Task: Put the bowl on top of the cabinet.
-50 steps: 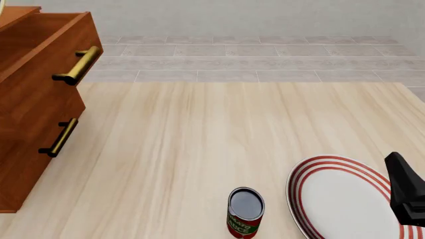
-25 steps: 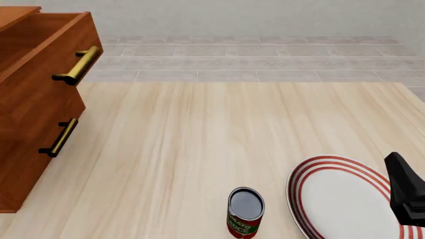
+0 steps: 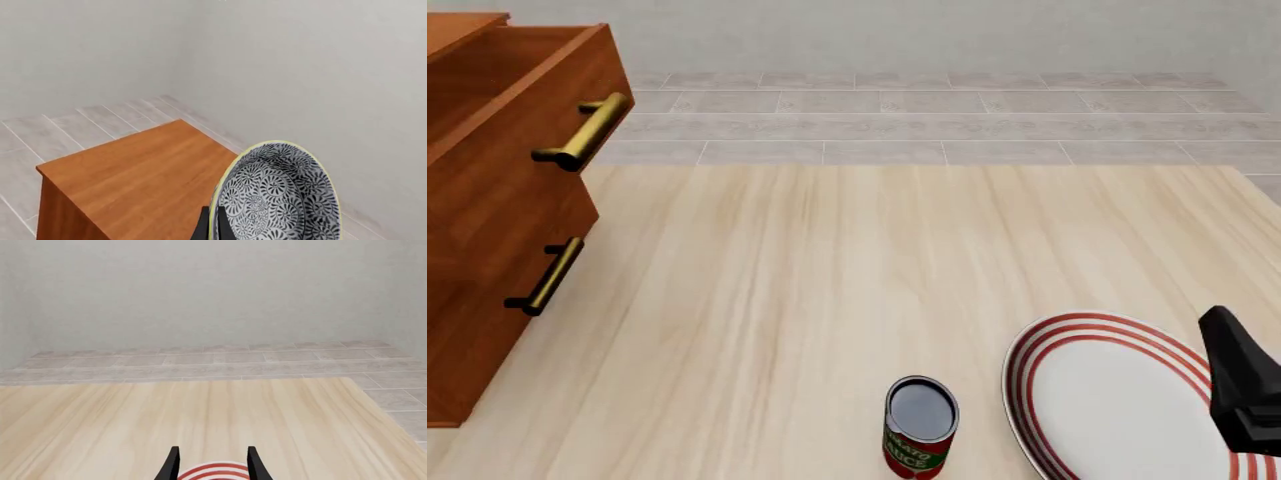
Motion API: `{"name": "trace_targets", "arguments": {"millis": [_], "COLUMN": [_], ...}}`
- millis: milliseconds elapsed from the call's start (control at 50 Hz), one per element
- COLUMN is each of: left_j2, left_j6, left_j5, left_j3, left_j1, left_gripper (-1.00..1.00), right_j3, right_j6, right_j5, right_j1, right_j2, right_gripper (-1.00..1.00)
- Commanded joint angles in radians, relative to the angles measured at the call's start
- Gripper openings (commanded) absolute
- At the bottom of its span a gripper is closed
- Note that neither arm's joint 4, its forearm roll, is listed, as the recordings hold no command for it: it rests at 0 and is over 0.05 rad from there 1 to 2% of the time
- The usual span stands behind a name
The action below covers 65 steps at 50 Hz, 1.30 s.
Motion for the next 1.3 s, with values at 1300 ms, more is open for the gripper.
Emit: {"name": "trace_targets", "arguments": {"millis": [1300], "left_j2": [0.146], "left_j6": [0.015], "left_j5": [-0.155], "left_j3": [0.026], "left_j1": [0.131], "left_gripper": [-1.00], "right_j3": [0.000], "right_j6": [-0.012], "right_j5": [0.002], "right_j1": [0.004], "right_j2": [0.000], "right_gripper": [1.00]}}
